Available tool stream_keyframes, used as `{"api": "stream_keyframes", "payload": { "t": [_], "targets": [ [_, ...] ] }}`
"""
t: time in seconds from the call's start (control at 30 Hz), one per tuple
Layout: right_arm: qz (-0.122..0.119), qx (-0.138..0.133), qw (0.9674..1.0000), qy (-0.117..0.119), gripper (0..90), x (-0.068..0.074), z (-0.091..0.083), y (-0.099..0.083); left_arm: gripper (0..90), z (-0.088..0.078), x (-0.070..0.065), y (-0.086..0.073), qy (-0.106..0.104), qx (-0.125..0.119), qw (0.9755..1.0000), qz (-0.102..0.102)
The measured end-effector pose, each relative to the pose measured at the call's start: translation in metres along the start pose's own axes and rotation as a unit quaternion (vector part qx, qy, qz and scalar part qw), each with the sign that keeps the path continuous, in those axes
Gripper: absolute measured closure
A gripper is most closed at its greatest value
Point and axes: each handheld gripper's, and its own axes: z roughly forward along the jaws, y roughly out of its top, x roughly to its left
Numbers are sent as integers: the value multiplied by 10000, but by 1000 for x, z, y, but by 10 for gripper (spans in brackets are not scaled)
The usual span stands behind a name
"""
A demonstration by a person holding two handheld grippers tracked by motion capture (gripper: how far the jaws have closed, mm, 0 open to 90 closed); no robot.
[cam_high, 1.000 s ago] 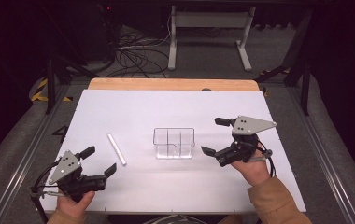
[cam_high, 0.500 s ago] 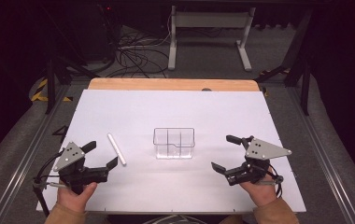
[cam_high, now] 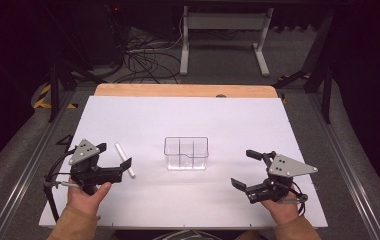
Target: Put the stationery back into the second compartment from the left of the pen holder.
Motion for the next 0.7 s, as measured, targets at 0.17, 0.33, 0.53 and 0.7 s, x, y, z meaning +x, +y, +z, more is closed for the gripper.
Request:
{"api": "stream_keyframes", "payload": {
  "t": [0.17,0.33,0.53,0.7],
  "targets": [
    [18,25,10000,56,33,-1,0,-2,50,2,-4,4,137,7,9999,-4],
    [59,-30,9999,84,33,-2,-1,-3,51,3,-4,9,174,72,9998,45],
    [123,-61,9999,98,28,-2,-1,-5,78,8,-4,13,192,300,9992,196],
    [120,0,9999,111,28,0,-1,-6,95,18,-3,16,275,587,9978,113]
  ]
}}
